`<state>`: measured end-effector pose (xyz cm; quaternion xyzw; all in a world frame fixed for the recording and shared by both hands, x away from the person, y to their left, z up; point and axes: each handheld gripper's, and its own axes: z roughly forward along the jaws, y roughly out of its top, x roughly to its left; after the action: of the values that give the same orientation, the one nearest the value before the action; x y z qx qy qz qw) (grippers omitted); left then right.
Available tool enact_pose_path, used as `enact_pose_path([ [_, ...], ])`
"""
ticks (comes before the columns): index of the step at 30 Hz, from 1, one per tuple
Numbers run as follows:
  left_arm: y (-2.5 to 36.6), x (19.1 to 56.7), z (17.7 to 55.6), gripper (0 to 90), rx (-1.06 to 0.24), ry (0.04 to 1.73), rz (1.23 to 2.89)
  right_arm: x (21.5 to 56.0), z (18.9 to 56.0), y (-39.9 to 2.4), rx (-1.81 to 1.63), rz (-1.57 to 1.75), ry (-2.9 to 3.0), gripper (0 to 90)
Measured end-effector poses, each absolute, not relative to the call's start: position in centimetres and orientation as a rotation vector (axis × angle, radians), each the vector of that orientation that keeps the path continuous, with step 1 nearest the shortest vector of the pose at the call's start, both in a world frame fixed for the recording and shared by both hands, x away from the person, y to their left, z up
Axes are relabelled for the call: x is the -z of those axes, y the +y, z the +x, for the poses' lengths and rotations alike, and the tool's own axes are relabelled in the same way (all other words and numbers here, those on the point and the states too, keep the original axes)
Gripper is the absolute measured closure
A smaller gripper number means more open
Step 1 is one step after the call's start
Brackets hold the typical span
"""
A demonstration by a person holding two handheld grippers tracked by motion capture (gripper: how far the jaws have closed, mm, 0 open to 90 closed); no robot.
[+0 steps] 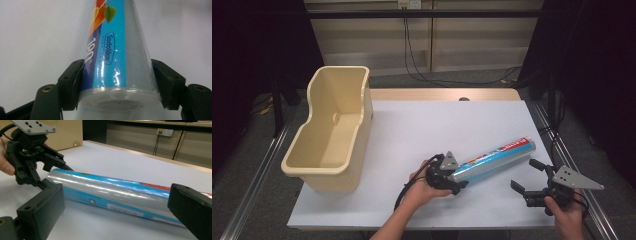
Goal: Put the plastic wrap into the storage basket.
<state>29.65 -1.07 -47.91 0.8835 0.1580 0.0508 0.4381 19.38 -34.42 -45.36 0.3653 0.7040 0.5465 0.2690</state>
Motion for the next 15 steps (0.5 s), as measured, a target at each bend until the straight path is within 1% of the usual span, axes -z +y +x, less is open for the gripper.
enact_pose_path([
  [15,9.9,47.6,27.3,31.9,-0.146,0.463,2.191,45.5,19.5,-33.9,-1.466,0.979,1.919,0.6],
])
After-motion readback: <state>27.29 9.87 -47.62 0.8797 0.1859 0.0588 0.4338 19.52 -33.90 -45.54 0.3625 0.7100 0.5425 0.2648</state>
